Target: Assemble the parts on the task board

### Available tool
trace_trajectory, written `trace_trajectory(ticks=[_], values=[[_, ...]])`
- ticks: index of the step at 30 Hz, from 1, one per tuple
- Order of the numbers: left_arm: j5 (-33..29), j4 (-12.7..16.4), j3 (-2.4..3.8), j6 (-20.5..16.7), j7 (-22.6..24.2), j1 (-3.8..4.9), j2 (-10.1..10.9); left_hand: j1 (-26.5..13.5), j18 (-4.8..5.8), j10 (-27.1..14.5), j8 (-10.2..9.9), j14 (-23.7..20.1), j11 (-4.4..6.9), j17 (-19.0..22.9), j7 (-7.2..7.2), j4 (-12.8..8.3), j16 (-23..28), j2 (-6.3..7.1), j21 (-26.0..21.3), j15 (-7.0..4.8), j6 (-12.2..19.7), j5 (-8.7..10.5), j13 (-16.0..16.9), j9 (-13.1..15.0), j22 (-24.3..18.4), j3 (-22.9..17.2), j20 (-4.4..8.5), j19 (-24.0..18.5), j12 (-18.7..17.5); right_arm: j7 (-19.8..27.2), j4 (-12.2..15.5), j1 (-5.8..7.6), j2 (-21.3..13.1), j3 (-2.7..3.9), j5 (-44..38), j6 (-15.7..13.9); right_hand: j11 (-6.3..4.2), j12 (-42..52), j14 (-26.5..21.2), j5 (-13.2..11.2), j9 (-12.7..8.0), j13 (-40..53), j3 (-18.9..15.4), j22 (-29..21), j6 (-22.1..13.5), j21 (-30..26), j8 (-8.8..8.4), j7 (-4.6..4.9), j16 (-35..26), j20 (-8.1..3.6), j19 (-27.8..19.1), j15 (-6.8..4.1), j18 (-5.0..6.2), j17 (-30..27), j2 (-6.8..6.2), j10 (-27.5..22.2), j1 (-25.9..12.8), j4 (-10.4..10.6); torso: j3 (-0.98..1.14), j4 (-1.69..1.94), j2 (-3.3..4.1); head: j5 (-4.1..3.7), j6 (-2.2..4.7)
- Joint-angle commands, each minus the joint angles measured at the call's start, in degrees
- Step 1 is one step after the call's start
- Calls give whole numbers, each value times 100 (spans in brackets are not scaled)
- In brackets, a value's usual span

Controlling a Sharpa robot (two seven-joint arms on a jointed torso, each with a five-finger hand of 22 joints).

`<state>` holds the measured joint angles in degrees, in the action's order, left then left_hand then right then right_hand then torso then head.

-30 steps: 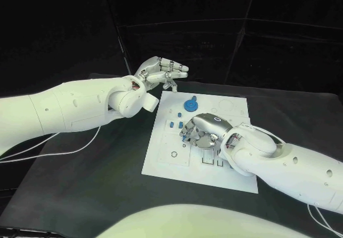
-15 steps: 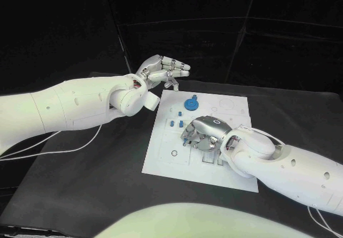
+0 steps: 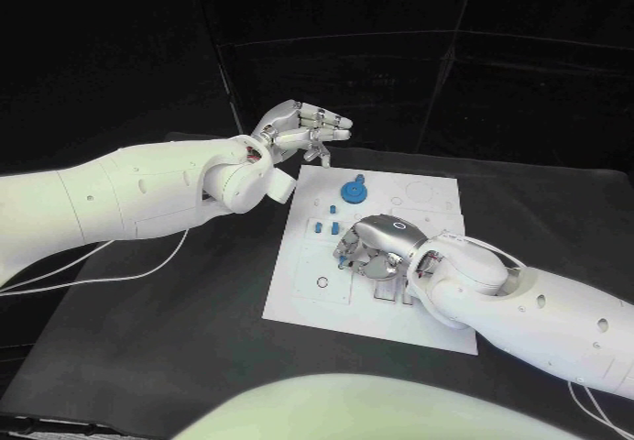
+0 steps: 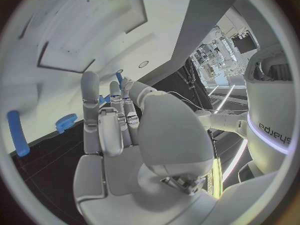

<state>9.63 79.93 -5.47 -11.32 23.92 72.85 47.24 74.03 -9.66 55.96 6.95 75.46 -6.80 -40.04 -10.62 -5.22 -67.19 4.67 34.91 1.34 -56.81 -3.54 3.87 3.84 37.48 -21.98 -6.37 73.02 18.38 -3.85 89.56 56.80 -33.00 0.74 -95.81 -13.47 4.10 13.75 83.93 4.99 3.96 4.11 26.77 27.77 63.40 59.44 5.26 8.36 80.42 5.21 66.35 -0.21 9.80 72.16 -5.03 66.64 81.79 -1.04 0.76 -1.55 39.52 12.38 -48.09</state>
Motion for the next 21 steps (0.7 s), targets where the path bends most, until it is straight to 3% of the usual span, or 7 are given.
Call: trace_trajectory(ticks=[1,21], values=[[-24,0,4,32,22,11,-6,34,-72,-46,-9,-13,8,-12,-2,-4,-17,-12,-23,3,42,22,-2,-5,-9,40,-40,-16,23,-3,2,-7,4,-7,-54,123,24,-29,287,-7,0,-9,39,5,7,31,-27,32,18,3,-7,-30,35,5,5,0,-47,6,-1,5,2,3,-5],[-24,-7,4,32,10,11,-3,38,-73,-51,-8,-10,7,-17,-3,-5,-21,-15,-24,3,43,22,-2,-4,-10,40,-41,-15,24,12,87,-23,-48,-7,-56,52,23,-32,285,11,2,-7,46,11,18,36,-26,28,14,6,-8,-29,35,-5,8,9,-64,3,0,1,0,24,-23]])
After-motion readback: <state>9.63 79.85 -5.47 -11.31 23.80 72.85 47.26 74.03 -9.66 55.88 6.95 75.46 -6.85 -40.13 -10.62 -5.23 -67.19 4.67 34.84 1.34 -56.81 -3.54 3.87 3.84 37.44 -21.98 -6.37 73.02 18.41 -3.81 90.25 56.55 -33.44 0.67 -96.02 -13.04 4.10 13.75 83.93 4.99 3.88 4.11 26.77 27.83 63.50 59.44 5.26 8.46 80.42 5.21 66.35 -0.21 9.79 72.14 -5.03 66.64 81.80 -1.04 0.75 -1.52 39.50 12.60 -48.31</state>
